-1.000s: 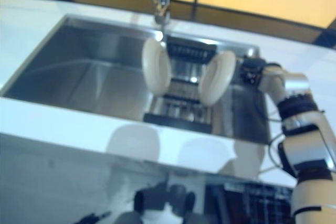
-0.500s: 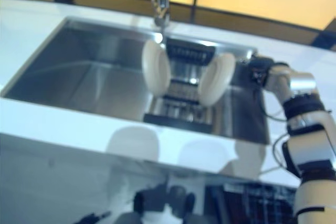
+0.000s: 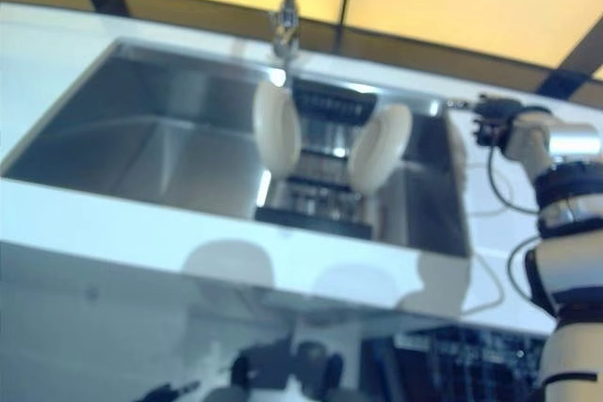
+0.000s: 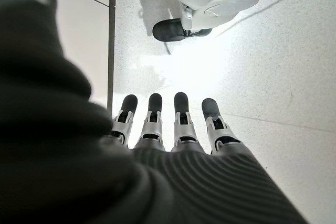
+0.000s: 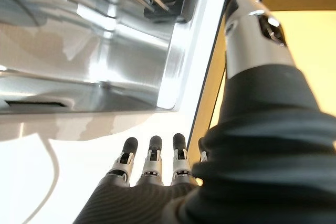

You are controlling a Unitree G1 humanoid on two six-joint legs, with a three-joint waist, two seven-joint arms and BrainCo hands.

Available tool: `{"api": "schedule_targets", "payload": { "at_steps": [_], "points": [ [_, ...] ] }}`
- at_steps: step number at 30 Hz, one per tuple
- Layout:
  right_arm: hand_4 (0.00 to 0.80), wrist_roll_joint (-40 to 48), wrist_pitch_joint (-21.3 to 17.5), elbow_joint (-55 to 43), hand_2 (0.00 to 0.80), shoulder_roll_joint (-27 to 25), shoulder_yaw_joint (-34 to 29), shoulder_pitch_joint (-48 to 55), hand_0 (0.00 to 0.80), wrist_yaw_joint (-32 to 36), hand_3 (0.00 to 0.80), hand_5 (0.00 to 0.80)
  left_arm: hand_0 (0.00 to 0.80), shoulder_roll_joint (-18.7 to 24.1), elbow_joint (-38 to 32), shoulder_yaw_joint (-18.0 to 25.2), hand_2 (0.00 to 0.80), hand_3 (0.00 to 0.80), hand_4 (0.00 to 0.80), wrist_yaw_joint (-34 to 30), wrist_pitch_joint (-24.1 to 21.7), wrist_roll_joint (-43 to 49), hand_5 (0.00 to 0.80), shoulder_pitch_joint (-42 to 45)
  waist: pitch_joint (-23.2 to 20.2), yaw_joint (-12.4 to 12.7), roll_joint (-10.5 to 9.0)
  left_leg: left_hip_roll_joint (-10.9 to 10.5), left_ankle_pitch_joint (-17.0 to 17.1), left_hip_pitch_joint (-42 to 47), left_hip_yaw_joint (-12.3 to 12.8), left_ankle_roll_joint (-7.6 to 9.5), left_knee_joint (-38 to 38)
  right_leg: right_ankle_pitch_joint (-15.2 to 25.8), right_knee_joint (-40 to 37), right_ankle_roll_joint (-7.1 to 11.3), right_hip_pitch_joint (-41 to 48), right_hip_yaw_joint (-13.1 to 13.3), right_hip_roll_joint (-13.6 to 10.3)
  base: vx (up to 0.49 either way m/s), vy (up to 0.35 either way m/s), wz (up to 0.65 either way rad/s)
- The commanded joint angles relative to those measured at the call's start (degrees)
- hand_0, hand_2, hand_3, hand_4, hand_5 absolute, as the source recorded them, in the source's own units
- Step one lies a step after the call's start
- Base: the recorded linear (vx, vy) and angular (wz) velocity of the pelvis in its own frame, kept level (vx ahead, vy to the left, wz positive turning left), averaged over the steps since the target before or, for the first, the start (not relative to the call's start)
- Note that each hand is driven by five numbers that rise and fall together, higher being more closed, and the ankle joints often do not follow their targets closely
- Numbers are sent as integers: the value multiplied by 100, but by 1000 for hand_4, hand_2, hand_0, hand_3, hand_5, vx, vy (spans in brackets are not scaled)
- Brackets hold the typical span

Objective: Take plates into dishwasher

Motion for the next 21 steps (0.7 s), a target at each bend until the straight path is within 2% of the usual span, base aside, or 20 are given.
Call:
{"api": "schedule_targets", "payload": {
  "at_steps": [1, 13, 21],
  "points": [
    [0, 158, -182, 10, 0, -235, 450, -755, 0, 85, 0, 0, 0, 83, 187, -265, 0, 0, 0, 60, -28, -62, 0, -80, -159, 86, -48, -49, -229, -9, -136, 60, -19, -62, -8, 468, 150, -31, -254, 0, 0, 0],
    [0, 453, -148, -477, 0, 249, 466, -650, 0, -107, 0, 0, 0, 37, 190, -253, 0, 0, 0, 95, 1, -73, 0, -64, -191, 127, -41, -79, -224, -12, -142, 62, -19, -80, -8, 458, 174, -60, -274, -1, 3, 0],
    [0, 531, -108, -524, 0, 352, 484, -628, 0, -159, 0, 0, 0, 33, 190, -258, 0, 0, 0, 122, -5, -80, 0, -66, -170, 159, -80, -73, -214, -35, -141, 65, -19, -73, -8, 461, 170, -80, -265, 0, 0, 0]
  ]
}}
